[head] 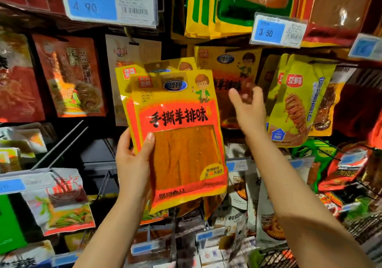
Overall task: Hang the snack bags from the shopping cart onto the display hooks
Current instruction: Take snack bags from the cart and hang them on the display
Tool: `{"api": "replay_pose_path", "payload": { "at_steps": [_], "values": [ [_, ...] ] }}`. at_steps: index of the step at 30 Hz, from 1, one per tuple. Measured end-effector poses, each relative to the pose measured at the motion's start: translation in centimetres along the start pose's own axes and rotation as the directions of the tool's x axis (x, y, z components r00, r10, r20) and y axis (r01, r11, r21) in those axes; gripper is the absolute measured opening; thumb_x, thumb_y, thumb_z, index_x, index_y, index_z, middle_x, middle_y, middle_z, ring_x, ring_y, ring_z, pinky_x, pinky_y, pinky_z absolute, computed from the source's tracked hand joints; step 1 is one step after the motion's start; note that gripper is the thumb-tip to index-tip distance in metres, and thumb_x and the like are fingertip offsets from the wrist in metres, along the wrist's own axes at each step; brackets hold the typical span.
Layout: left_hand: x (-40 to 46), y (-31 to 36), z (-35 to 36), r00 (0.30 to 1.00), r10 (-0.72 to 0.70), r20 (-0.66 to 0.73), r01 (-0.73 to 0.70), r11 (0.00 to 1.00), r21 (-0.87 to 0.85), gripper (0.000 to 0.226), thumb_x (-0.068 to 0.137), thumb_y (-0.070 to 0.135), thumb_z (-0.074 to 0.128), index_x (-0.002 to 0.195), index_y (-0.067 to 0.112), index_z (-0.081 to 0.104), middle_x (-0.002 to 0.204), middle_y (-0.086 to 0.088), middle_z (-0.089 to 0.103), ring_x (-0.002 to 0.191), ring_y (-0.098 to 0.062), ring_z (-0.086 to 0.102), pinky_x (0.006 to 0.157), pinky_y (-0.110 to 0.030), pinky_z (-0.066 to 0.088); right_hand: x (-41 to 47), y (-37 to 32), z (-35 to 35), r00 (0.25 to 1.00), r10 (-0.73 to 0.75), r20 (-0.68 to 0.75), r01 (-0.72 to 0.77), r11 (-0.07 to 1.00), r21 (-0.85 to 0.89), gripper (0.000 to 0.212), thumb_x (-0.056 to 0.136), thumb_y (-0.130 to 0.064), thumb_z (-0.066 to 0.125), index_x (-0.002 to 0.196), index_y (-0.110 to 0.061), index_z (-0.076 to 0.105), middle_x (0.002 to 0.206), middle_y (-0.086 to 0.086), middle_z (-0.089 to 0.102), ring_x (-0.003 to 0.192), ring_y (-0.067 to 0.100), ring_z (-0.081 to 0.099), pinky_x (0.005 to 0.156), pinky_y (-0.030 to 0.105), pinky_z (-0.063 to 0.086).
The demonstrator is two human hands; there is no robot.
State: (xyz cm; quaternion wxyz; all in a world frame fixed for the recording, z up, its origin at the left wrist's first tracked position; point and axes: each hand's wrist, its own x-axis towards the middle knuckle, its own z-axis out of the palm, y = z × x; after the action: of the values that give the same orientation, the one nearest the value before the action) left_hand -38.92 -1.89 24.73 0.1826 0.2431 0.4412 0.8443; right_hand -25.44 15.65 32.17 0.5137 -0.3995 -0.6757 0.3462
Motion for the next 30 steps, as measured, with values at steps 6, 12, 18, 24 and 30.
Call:
{"api": "replay_pose_path", "payload": {
  "at_steps": [6, 12, 18, 24, 30],
  "values": [
    [-0.6, -1.1, 3.0, 0.998, 0.021, 0.065, -0.023, 0.999, 0.033, 0.025, 0.088, 0.014, 0.068, 0.110, 0.024, 0.063, 0.105, -0.005, 0.071, 0.095, -0.023, 0.068, 0.086, -0.044, 0.055, -4.1, 0.4, -0.8, 0.961, -0.127, 0.244, 0.092, 0.984, 0.151, 0.083, 0.068, -0.025, 0.086, 0.130, -0.043, 0.034, 0.119, -0.008, 0.060, 0.106, 0.005, 0.061, 0.086, 0.024, 0.053],
    [-1.2, -1.2, 4.6, 0.975, 0.048, 0.216, -0.063, 0.996, 0.067, 0.042, 0.082, 0.024, 0.070, 0.121, 0.012, 0.058, 0.105, -0.001, 0.072, 0.093, -0.016, 0.068, 0.080, -0.032, 0.055, -3.3, 1.7, -3.2, 0.988, -0.063, 0.140, -0.012, 0.880, 0.475, 0.059, 0.074, 0.010, 0.072, 0.114, -0.032, 0.061, 0.120, 0.007, 0.066, 0.108, 0.024, 0.065, 0.086, 0.042, 0.057],
    [-0.4, -1.3, 4.2, 0.981, 0.066, 0.181, -0.083, 0.993, 0.088, 0.019, 0.096, 0.025, 0.056, 0.114, 0.026, 0.061, 0.114, -0.009, 0.067, 0.095, -0.024, 0.064, 0.084, -0.048, 0.053, -2.4, 1.6, -5.5, 0.997, -0.076, 0.008, 0.059, 0.828, 0.558, 0.060, 0.074, 0.008, 0.069, 0.115, -0.035, 0.063, 0.132, 0.010, 0.059, 0.117, 0.027, 0.060, 0.090, 0.043, 0.055],
    [0.6, -1.0, 3.4, 0.993, 0.080, 0.091, -0.086, 0.994, 0.062, 0.018, 0.098, 0.019, 0.054, 0.101, 0.033, 0.064, 0.105, -0.002, 0.067, 0.092, -0.017, 0.063, 0.087, -0.048, 0.053, -0.7, -0.7, -7.9, 0.999, -0.046, 0.018, 0.023, 0.762, 0.647, 0.067, 0.077, 0.018, 0.059, 0.134, -0.016, 0.053, 0.126, 0.015, 0.062, 0.099, 0.023, 0.068, 0.076, 0.037, 0.058],
    [0.8, -0.7, 3.1, 0.997, 0.045, 0.061, -0.047, 0.999, 0.028, 0.017, 0.097, 0.020, 0.054, 0.105, 0.032, 0.063, 0.111, -0.006, 0.066, 0.100, -0.024, 0.063, 0.091, -0.059, 0.050, -0.6, -1.5, -9.0, 0.997, -0.061, 0.054, 0.010, 0.750, 0.661, 0.069, 0.076, 0.017, 0.058, 0.137, -0.016, 0.050, 0.124, 0.011, 0.063, 0.095, 0.020, 0.070, 0.072, 0.036, 0.058]
  ]
}}
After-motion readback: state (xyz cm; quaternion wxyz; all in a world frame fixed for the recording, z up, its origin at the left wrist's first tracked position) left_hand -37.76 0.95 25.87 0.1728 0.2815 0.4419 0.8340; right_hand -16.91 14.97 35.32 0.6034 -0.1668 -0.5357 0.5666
